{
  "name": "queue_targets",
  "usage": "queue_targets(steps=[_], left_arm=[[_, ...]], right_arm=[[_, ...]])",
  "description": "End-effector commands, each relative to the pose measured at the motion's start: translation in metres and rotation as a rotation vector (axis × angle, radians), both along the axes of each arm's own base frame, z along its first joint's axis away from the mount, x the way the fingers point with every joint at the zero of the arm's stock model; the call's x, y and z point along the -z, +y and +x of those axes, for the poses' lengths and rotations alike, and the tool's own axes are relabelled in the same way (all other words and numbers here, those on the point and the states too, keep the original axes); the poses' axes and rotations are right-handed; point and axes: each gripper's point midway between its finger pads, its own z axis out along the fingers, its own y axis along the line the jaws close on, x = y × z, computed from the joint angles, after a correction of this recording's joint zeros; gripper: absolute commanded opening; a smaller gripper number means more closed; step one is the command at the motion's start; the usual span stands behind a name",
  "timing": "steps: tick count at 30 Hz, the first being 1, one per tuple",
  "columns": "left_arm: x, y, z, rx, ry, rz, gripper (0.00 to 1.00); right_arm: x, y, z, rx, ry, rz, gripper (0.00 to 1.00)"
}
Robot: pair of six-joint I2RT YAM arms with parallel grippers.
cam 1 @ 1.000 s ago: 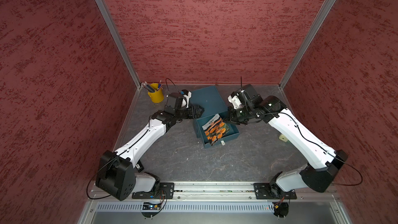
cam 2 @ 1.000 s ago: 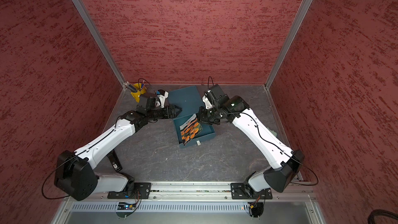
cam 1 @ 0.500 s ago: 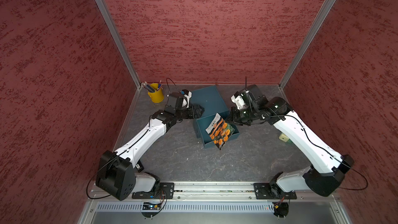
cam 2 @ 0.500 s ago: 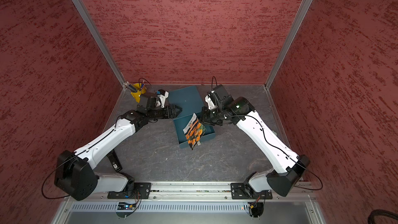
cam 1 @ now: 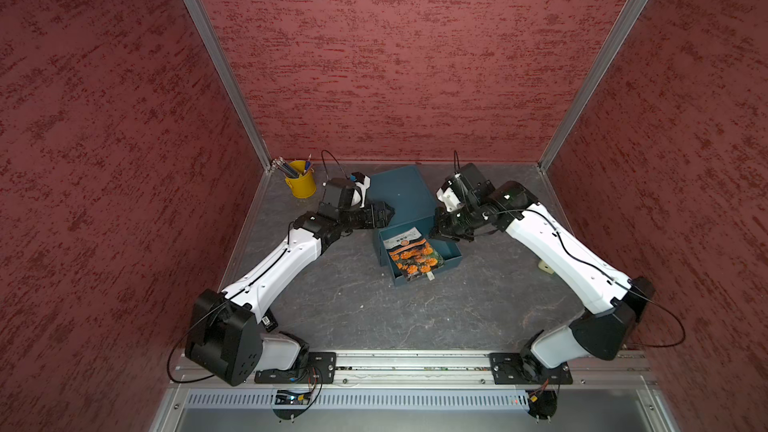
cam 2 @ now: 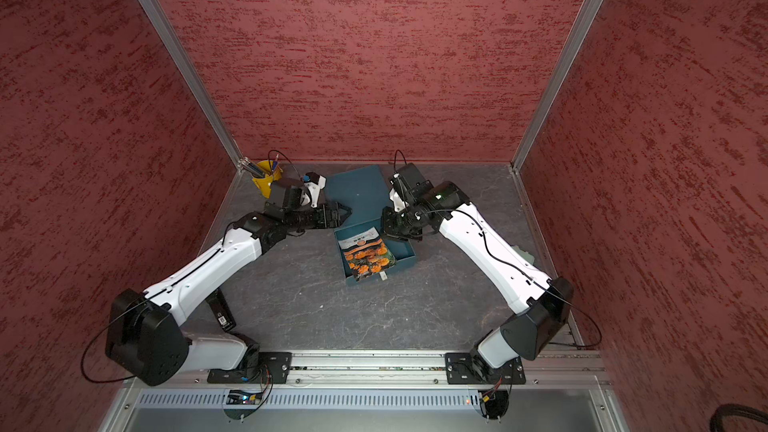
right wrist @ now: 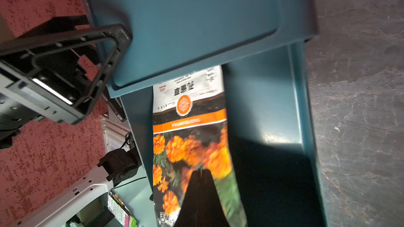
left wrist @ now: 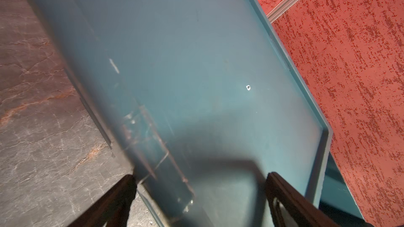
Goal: Take the seed bags out of the drawer
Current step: Adjust the seed packet in the drawer, then pick up the seed packet from the drawer.
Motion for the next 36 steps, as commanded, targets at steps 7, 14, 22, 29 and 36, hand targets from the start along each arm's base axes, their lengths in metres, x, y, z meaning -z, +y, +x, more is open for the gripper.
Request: queue_targets(steps=[7, 14, 22, 29, 36], left_arm=[[0.02, 0.001, -0.003, 0.013, 0.054, 0.054, 0.95], [0.019, 0.002, -0.006, 0.015, 0.056, 0.056, 0.95], [0.02, 0.001, -0.006, 0.015, 0.059, 0.054, 0.95], [0.022, 0.002, -0.006, 0.013, 0.064, 0.057, 0.95], [0.022, 0.002, -0.006, 0.012, 0.064, 0.057, 0.95]], right_arm=[[-0.028, -0.016, 0.007, -0.009, -0.054, -0.035, 0.0], [-0.005, -0.02, 0.006, -0.066, -0.04, -0.109, 0.53], [0.032, -0.019, 0.002, -0.094, 0.01, -0.134, 0.56], [0.052, -0.005, 0.002, -0.123, 0.017, -0.136, 0.56], [0.062, 0.017, 0.005, -0.139, 0.041, -0.066, 0.57]])
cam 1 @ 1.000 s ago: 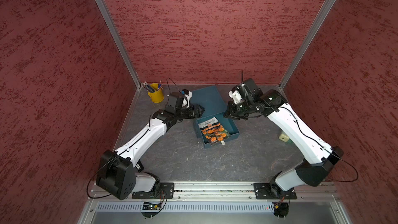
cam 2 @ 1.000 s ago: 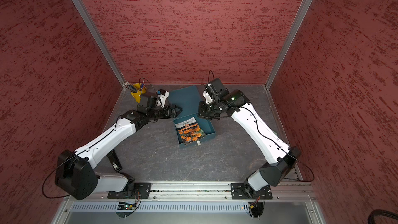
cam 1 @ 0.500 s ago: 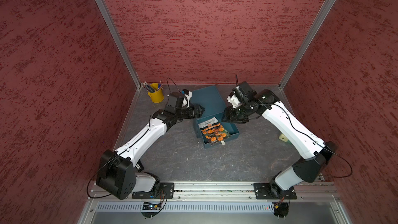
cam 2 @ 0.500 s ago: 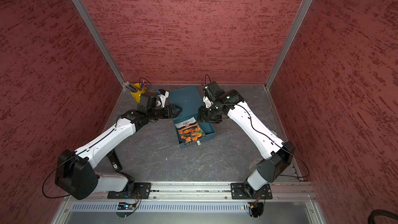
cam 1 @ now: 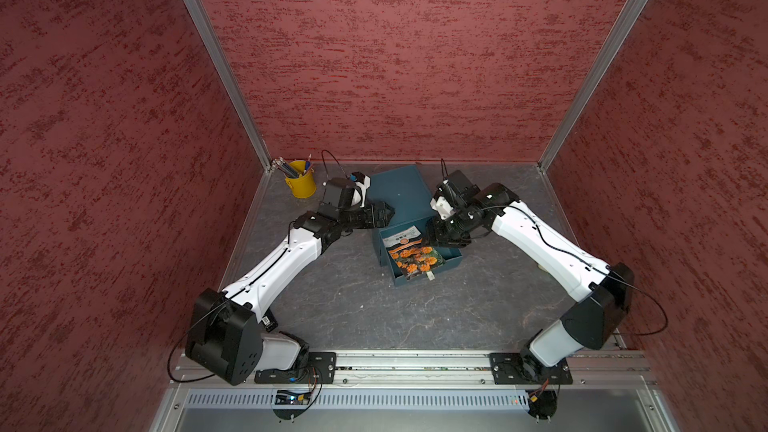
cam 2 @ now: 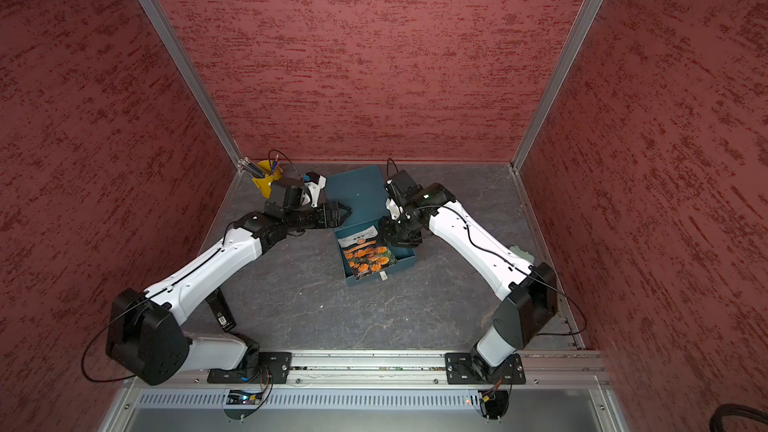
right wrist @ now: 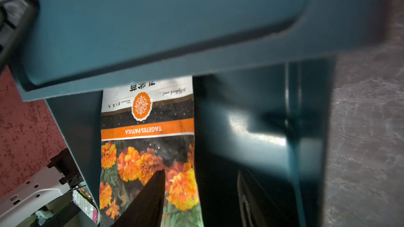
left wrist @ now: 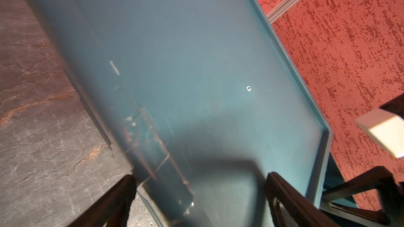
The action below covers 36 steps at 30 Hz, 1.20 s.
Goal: Take the seed bags out of the drawer
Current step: Pick up the seed packet from the drawer.
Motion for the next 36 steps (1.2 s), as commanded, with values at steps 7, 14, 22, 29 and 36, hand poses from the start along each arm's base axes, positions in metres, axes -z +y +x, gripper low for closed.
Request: queue_targets(steps=[7, 14, 22, 29, 36], left_arm=[[0.022, 0.003, -0.007, 0.012, 0.066, 0.061, 0.95], [0.02, 0.003, -0.007, 0.011, 0.063, 0.059, 0.95], [0.018, 0.003, -0.008, 0.012, 0.063, 0.06, 0.95], [0.018, 0.003, -0.008, 0.011, 0.062, 0.062, 0.95], [0.018, 0.003, -0.007, 0.011, 0.061, 0.063, 0.95]], right_arm=[[0.004, 0.024, 0.004, -0.009, 0.006, 0.085, 0.31], [-0.007, 0.019, 0.001, 0.019, -0.006, 0.1, 0.0], [-0.048, 0.009, -0.005, 0.073, -0.044, 0.167, 0.0], [-0.089, -0.016, -0.008, 0.107, -0.092, 0.177, 0.0], [-0.124, -0.056, -0.011, 0.166, -0.134, 0.183, 0.0]])
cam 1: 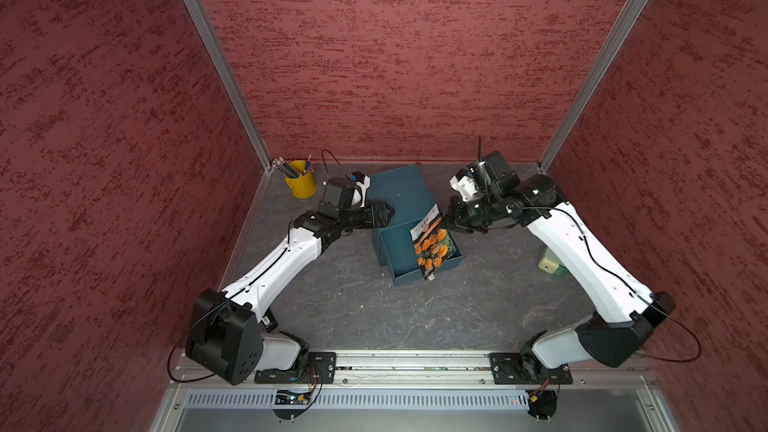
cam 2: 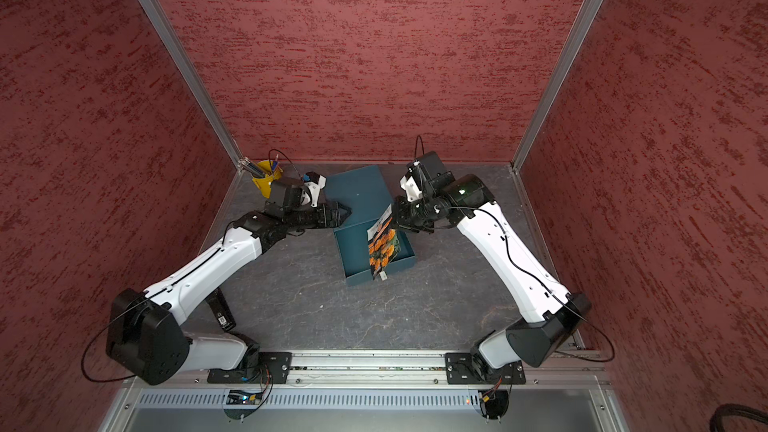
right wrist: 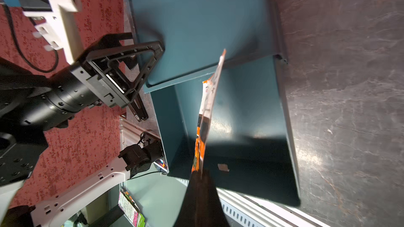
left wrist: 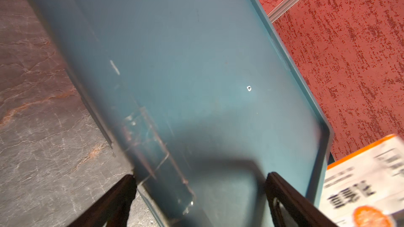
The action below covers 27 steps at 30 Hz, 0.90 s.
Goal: Take the seed bags out of the drawer
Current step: Pick up the seed packet from the drawer, then place the seed packet at the center of the board.
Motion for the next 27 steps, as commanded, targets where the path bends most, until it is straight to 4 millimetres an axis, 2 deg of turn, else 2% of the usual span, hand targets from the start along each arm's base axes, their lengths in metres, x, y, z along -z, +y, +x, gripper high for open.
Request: queue_targets(steps=[1, 9, 16, 20, 24, 27], left_arm=[[0.018, 0.002, -0.007, 0.013, 0.054, 0.058, 0.95], [0.017, 0.002, -0.004, 0.012, 0.052, 0.058, 0.95], [0.016, 0.003, -0.004, 0.011, 0.05, 0.065, 0.95], [0.016, 0.004, -0.004, 0.009, 0.048, 0.069, 0.95], [0.017, 0.004, -0.004, 0.011, 0.051, 0.07, 0.95], [0.018, 0.003, -0.004, 0.011, 0.053, 0.071, 0.95]], right_arm=[[-0.021, -0.025, -0.012, 0.021, -0.025, -0.002, 0.0], [-0.041, -0.075, -0.002, 0.126, -0.075, -0.037, 0.0], [-0.045, -0.103, 0.021, 0.214, -0.124, -0.034, 0.0], [-0.03, -0.115, 0.038, 0.253, -0.138, -0.074, 0.0], [-0.003, -0.123, 0.059, 0.286, -0.138, -0.12, 0.0], [0.018, -0.126, 0.081, 0.319, -0.155, -0.132, 0.0]])
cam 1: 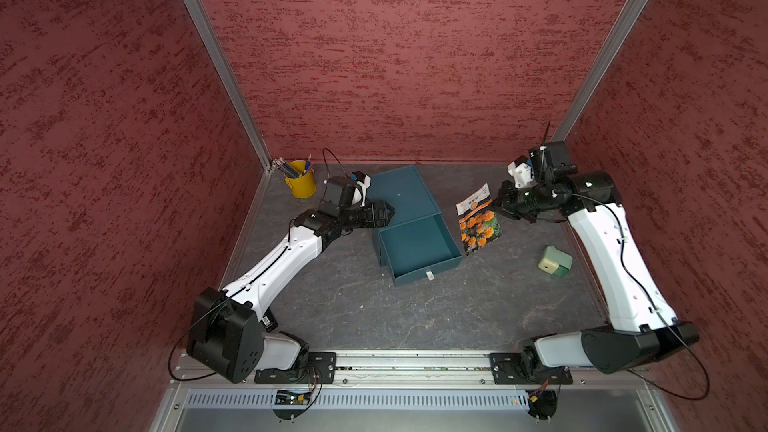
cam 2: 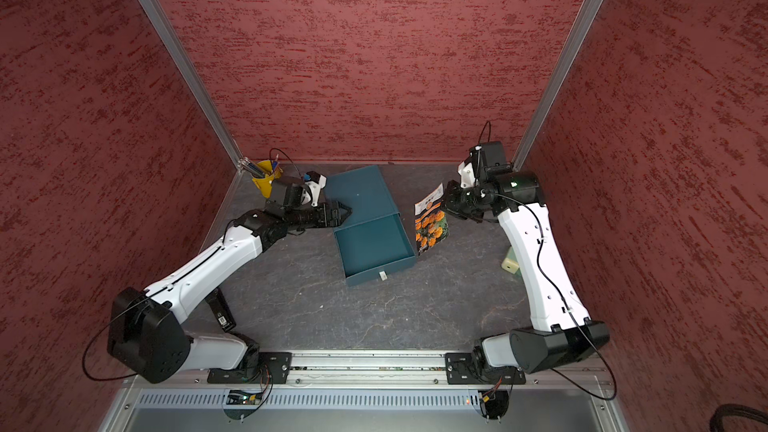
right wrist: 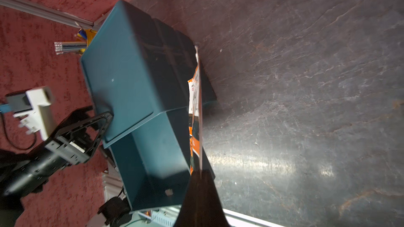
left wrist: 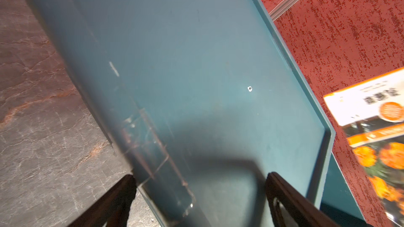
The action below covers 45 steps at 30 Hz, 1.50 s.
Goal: Take the seed bags out of the drawer
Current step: Place the seed packet at the center of the board.
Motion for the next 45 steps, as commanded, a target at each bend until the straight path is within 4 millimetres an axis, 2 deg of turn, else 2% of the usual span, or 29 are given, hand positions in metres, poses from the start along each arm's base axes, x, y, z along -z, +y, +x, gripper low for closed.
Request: queue_targets(steps=[1, 3, 4, 10, 15, 19, 23, 28, 29, 33, 35, 41, 45], left_arm=[[0.02, 0.003, -0.005, 0.01, 0.048, 0.064, 0.95], [0.022, 0.002, -0.004, 0.013, 0.052, 0.064, 0.96], [0.022, 0.002, -0.004, 0.014, 0.054, 0.064, 0.95], [0.023, 0.0, -0.003, 0.024, 0.057, 0.061, 0.96], [0.025, -0.002, -0.003, 0.033, 0.06, 0.06, 0.95], [0.024, -0.002, -0.003, 0.032, 0.059, 0.059, 0.95], [0.025, -0.002, -0.002, 0.034, 0.06, 0.064, 0.95], [0.026, -0.002, -0.003, 0.036, 0.063, 0.064, 0.95], [0.026, -0.002, -0.002, 0.036, 0.064, 0.064, 0.96], [0.026, -0.002, -0.002, 0.036, 0.064, 0.065, 0.95], [0.025, -0.002, -0.002, 0.036, 0.063, 0.068, 0.95], [0.027, -0.001, -0.002, 0.032, 0.067, 0.074, 0.96], [0.026, 0.0, -0.002, 0.031, 0.066, 0.078, 0.96]], right_arm=[[0.012, -0.009, 0.04, 0.052, -0.097, -0.033, 0.0], [0.02, -0.01, 0.058, 0.081, -0.126, -0.016, 0.0], [0.033, -0.009, 0.071, 0.091, -0.112, -0.006, 0.0], [0.076, -0.014, 0.12, 0.108, -0.091, 0.008, 0.0], [0.116, -0.025, 0.147, 0.104, -0.035, 0.029, 0.0], [0.15, -0.043, 0.154, 0.101, 0.032, -0.037, 0.0], [0.181, -0.06, 0.152, 0.104, 0.107, -0.097, 0.0], [0.202, -0.075, 0.146, 0.109, 0.178, -0.184, 0.0], [0.204, -0.077, 0.145, 0.114, 0.186, -0.194, 0.02], [0.204, -0.082, 0.143, 0.127, 0.192, -0.215, 0.4], [0.198, -0.081, 0.141, 0.129, 0.178, -0.211, 0.53], [0.155, -0.069, 0.126, 0.114, 0.096, -0.169, 0.65], [0.125, -0.052, 0.099, 0.082, 0.043, -0.14, 0.69]])
